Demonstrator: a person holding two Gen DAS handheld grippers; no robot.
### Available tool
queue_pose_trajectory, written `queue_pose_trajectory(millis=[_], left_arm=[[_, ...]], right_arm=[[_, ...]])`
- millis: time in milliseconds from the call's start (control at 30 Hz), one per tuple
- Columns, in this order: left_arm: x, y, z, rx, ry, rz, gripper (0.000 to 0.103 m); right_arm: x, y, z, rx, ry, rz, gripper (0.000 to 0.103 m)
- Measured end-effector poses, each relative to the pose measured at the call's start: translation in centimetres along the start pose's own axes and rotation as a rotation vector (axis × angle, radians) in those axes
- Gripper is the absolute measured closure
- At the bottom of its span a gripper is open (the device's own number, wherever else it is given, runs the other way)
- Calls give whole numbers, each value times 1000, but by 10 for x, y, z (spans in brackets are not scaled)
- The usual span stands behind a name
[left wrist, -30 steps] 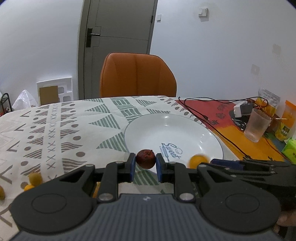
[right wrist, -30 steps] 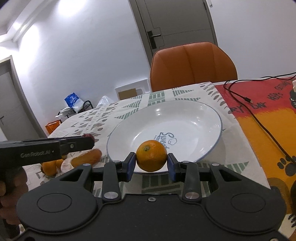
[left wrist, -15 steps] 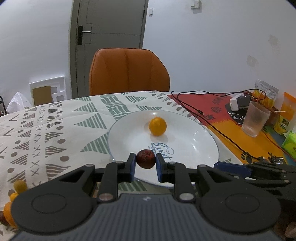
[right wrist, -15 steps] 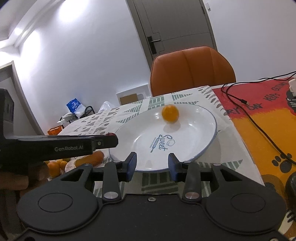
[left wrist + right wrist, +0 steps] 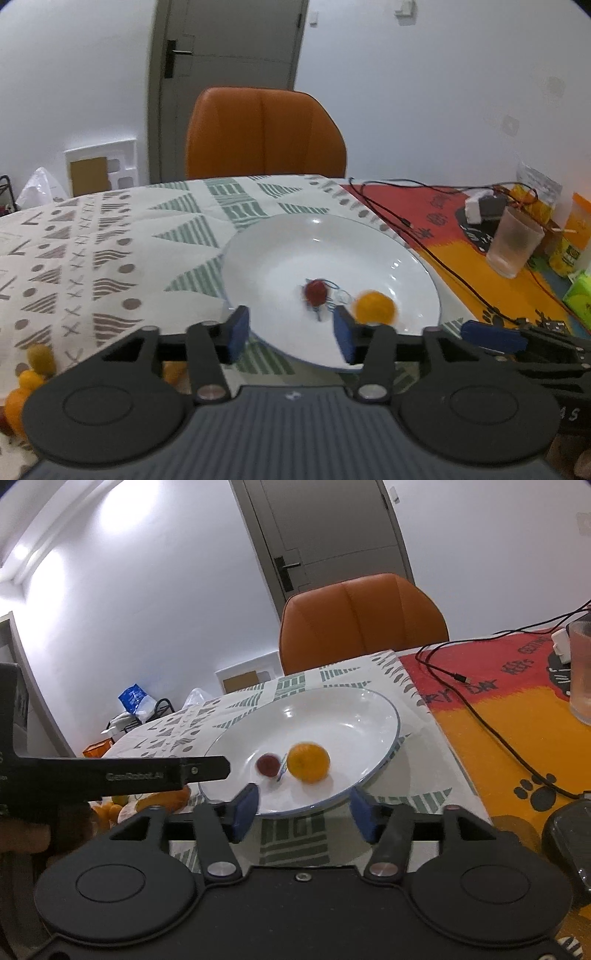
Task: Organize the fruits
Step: 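Drop the orange onto the white plate with the right gripper while the left gripper releases the red fruit there, then withdraw both grippers from the plate back toward the fruit pile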
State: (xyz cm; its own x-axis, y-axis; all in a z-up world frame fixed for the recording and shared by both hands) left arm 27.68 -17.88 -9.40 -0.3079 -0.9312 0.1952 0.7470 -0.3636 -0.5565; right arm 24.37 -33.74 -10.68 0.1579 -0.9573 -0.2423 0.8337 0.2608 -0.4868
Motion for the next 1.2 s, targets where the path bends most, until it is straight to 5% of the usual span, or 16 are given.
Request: queue_pose_trajectory(millis=[100, 267, 367, 667, 1200], left_arm=[[-10, -9, 0, 20, -13, 27, 38], [-27, -28, 1, 79, -48, 81, 23], [-36, -40, 2, 123, -62, 107, 17], [-62, -73, 4, 214, -130, 168, 6], [-109, -132, -7, 193, -183, 228, 0]], right_arm=[[-3, -2, 1, 9, 0, 3, 37], [-6, -3, 4, 31, 3, -4, 8], [-8, -6, 6, 49, 14, -13, 0], [-17, -9, 9, 81, 40, -57, 0], [-66, -11, 10, 78, -56, 26, 0]])
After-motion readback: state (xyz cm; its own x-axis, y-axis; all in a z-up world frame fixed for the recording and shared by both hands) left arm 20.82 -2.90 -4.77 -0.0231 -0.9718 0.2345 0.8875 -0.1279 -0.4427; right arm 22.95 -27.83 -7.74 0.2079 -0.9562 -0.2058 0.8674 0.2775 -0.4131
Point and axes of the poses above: each gripper's, at about its wrist camera, not at the fingertips, and y roughly the way its jaws point, x to its right, z to its top, the point moved 8 cm from there along y, roughly the way its jaws point, and after that the axes turned 6 degrees about -z, right-handed, at the moved point
